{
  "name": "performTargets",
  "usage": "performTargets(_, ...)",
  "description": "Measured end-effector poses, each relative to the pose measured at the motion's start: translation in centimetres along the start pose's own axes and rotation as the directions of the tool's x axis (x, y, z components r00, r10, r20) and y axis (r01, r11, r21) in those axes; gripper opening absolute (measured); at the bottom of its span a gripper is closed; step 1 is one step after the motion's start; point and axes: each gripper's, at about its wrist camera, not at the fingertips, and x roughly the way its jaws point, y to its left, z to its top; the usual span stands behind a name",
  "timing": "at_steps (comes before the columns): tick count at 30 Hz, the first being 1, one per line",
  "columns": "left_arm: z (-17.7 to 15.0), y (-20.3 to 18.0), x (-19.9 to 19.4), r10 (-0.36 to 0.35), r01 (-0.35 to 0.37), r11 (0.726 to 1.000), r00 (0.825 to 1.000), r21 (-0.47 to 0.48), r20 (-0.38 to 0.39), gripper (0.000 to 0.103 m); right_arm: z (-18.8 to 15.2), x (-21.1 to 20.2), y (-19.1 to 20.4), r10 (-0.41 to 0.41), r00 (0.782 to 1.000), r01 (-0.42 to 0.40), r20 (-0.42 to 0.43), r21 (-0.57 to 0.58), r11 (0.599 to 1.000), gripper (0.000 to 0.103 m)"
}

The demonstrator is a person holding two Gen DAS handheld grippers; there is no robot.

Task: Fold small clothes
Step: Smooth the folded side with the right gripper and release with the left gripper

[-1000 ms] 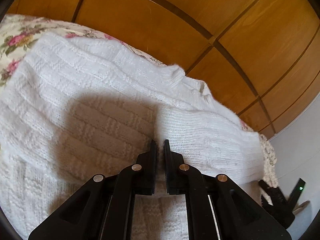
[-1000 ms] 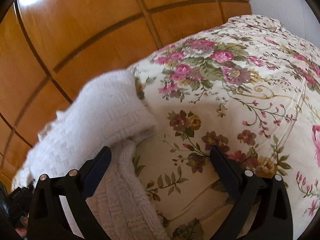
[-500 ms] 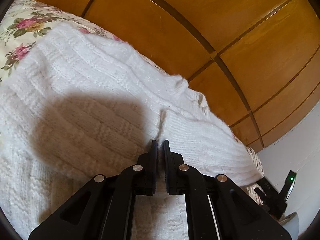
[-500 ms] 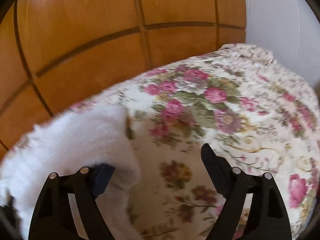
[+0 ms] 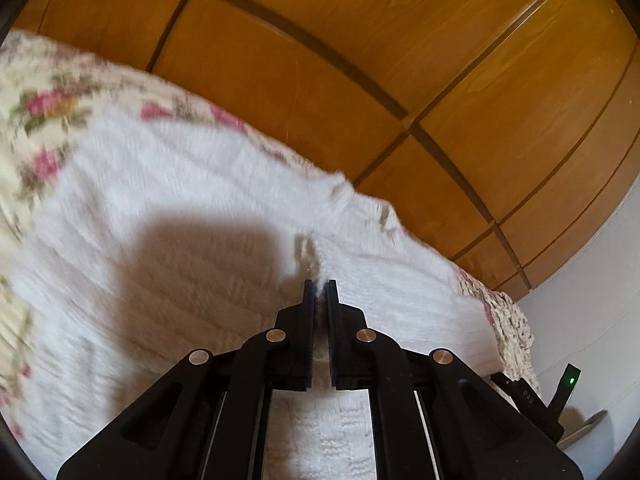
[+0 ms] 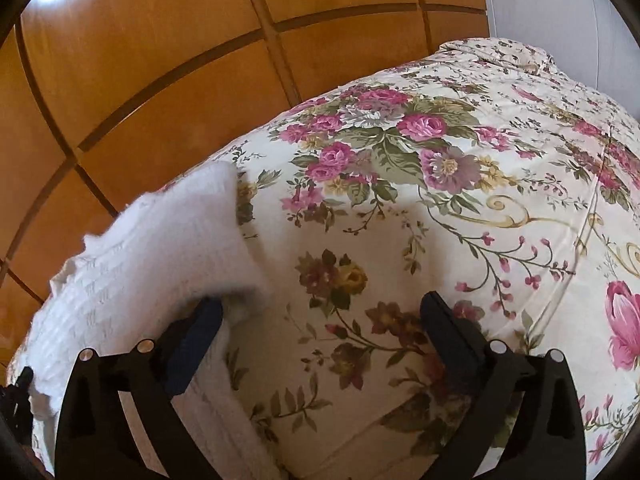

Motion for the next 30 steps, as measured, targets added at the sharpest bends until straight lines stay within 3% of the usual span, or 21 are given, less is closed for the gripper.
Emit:
performTargets(4, 0.4, 0.6, 0.2, 0.048, -0.048, 0.999, 0.999, 0.022, -0.003, 0.004, 0.0, 0.2, 0.5, -0.013, 1.000, 0.013, -0.007, -0.023, 1.000, 0.101)
performTargets(6, -0.6, 1.1, 1.6, 0.097, -0.095, 0.994, 0.993, 0.045, -0.060, 0.004, 0.0, 0.3, 0.5, -0.013, 1.000, 0.013, -0.011, -0.026, 1.000, 0.101)
performTargets(10, -0.8, 1.5, 1.9, 0.077, -0.076, 0.997, 0.994, 0.023, -0.071, 0.007, 0.0, -0.6, 0.0, -0.003, 1.000, 0.002, -0.026, -0.020, 1.000, 0.101)
performTargets(15, -1.1, 2.2, 1.8, 0.050, -0.050, 0.999, 0.996, -0.004, -0.071, 0.008, 1.2, -3.1, 0.3, 0.070, 0.994, -0.070, 0.086, -0.007, 0.998, 0.101)
performTargets(19, -1.1, 2.2, 1.8, 0.050, -0.050, 0.999, 0.996, -0.006, -0.070, 0.008, 3.6, -0.7, 3.1, 0.092, 0.995, -0.089, 0.041, -0.067, 0.994, 0.101)
performTargets(24, -1.2, 2.4, 1.8, 0.043, -0.044, 0.999, 0.996, -0.015, -0.076, 0.010, 5.6, 4.3, 6.5, 0.006, 0.999, -0.013, -0.041, -0.188, 0.982, 0.101)
performTargets(27, -1.2, 2.4, 1.9, 0.047, -0.048, 0.999, 0.996, -0.010, -0.075, 0.010, 5.3, 7.4, 5.8, -0.130, 0.988, 0.110, -0.083, -0.212, 0.971, 0.101)
performTargets(30, -1.2, 2.4, 2.1, 0.052, -0.052, 0.999, 0.996, -0.004, -0.076, 0.010, 5.0, 7.7, 4.6, -0.116, 0.990, 0.100, -0.086, -0.166, 0.981, 0.101)
